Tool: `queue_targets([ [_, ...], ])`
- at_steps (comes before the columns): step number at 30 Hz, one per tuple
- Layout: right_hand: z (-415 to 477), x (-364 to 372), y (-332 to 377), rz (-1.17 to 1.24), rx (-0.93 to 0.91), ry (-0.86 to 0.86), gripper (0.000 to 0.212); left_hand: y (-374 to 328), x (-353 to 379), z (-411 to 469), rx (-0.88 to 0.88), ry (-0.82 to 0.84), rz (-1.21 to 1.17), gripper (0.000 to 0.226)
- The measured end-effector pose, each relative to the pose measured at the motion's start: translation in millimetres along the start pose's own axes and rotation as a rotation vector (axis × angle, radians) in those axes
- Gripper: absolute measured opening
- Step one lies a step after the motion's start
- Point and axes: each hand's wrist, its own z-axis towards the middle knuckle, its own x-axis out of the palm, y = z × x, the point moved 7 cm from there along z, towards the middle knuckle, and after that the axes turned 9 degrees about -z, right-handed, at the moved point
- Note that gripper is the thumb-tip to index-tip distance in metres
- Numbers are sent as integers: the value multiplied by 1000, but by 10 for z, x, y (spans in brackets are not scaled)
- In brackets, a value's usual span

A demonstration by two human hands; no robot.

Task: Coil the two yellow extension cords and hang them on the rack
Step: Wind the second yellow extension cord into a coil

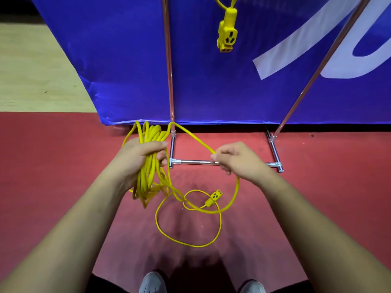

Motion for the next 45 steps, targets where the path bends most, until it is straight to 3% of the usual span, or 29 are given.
queue_targets([
  [4,-206,227,378,-157,-117,321,17,82,158,-67,-61,59,12,10],
  [8,-276,319,596,139,-229,436,20,199,329,-137,-114,210,125,35],
  [11,-258,255,532,317,-224,443,13,187,279,-104,-117,186,184,40],
  [13,-235,232,425,430,-209,460,29,152,250,-78,-99,157,188,38],
  [16,-123,96,234,485,-176,297,37,161,304,-73,-81,174,189,21],
  [21,8,-279,-264,634,39,-69,59,75,-66,60,-7,-69,35,18],
  [23,-1,-387,-434,511,117,-178,59,12,-198,74,31,-114,8,15],
  [25,-7,-355,-435,286,112,-173,60,-7,-199,70,69,-97,116,15],
  [28,-7,-40,-318,46,62,53,60,17,-83,54,79,-62,233,19],
  [31,-58,263,-172,-133,-49,296,49,49,-79,59,32,-40,116,17],
  [33,-111,372,-48,-133,-124,356,33,79,-115,64,-13,-27,26,16],
  [37,-201,393,254,119,-244,359,2,94,-163,81,-61,-32,-85,7],
  [41,-220,276,455,462,-311,308,13,114,-230,110,-77,-80,-57,6],
  [45,-118,-12,431,340,-298,-101,20,123,-260,86,-94,-101,155,5],
])
